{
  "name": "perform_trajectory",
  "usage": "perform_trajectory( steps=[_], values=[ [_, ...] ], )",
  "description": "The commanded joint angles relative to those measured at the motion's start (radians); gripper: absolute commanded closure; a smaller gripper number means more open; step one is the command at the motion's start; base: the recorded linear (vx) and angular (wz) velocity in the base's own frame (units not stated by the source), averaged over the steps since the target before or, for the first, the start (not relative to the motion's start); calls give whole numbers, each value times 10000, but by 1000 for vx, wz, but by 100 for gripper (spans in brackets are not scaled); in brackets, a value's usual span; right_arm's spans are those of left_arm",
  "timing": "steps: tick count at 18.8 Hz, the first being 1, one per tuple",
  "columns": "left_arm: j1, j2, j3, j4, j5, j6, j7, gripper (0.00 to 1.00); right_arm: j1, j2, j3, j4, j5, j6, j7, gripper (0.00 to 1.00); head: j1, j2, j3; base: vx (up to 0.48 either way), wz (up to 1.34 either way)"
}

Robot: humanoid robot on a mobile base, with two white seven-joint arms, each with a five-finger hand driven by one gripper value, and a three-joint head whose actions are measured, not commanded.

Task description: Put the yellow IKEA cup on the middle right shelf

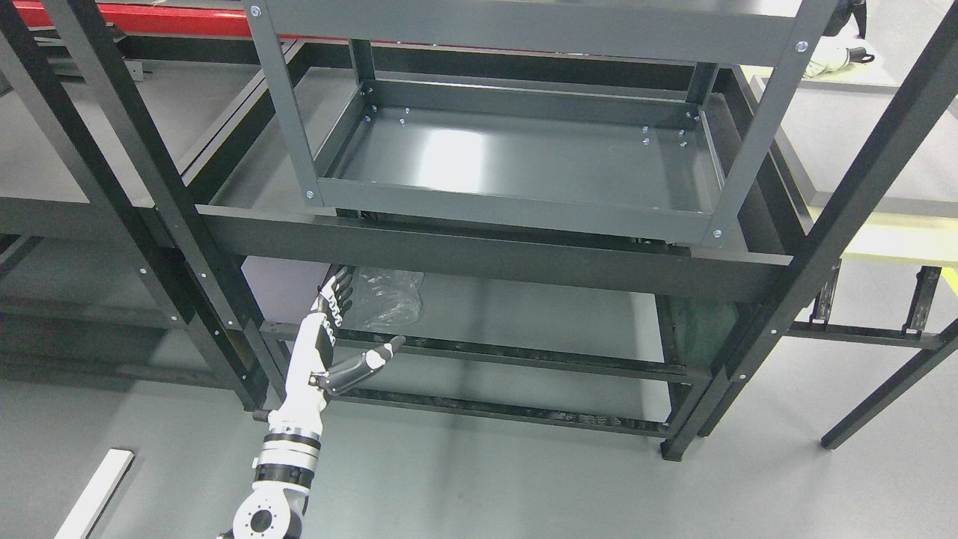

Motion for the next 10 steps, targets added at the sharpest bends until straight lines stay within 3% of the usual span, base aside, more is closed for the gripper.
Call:
perform_trajectory(
  steps=[1,10],
  values=[
    [-61,158,97,-260,249,17,-2,1,139,-175,169,1,-245,5,-7,1,0,0,0,0,0],
    [-122,158,35,-229,249,123,-2,1,139,-175,169,1,-245,5,-7,1,0,0,0,0,0]
  ],
)
